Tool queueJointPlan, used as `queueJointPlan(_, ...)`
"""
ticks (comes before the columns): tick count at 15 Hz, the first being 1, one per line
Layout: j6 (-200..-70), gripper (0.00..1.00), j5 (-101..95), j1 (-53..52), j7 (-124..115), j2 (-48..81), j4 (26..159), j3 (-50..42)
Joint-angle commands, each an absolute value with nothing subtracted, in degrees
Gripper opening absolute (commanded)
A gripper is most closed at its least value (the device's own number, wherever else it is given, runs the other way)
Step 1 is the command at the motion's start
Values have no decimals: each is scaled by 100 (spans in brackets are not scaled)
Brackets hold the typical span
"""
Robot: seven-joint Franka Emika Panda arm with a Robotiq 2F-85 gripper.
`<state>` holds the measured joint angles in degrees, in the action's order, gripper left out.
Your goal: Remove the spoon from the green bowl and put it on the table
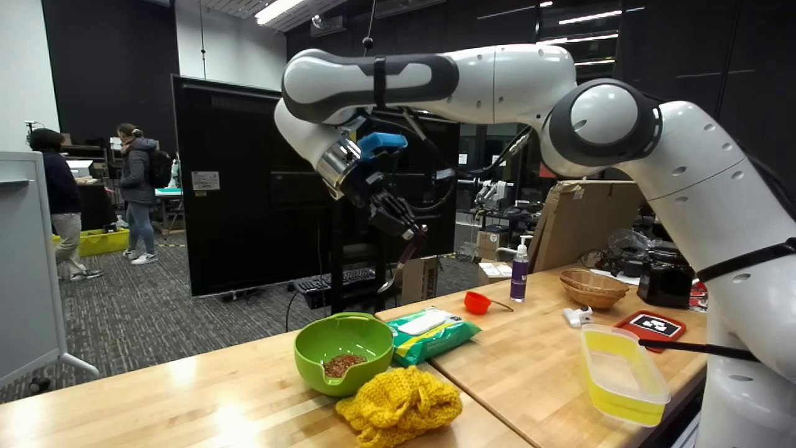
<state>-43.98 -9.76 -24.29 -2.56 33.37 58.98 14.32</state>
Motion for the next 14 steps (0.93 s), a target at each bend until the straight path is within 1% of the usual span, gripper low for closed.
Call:
queueJointPlan(1,-4865,2,-499,-2130,-817,2514,6847,1356)
queueJointPlan(8,-5973,2,137,-1621,-1410,1162,8794,1248)
queueJointPlan(14,-7094,2,677,-1412,-1515,146,10555,1085)
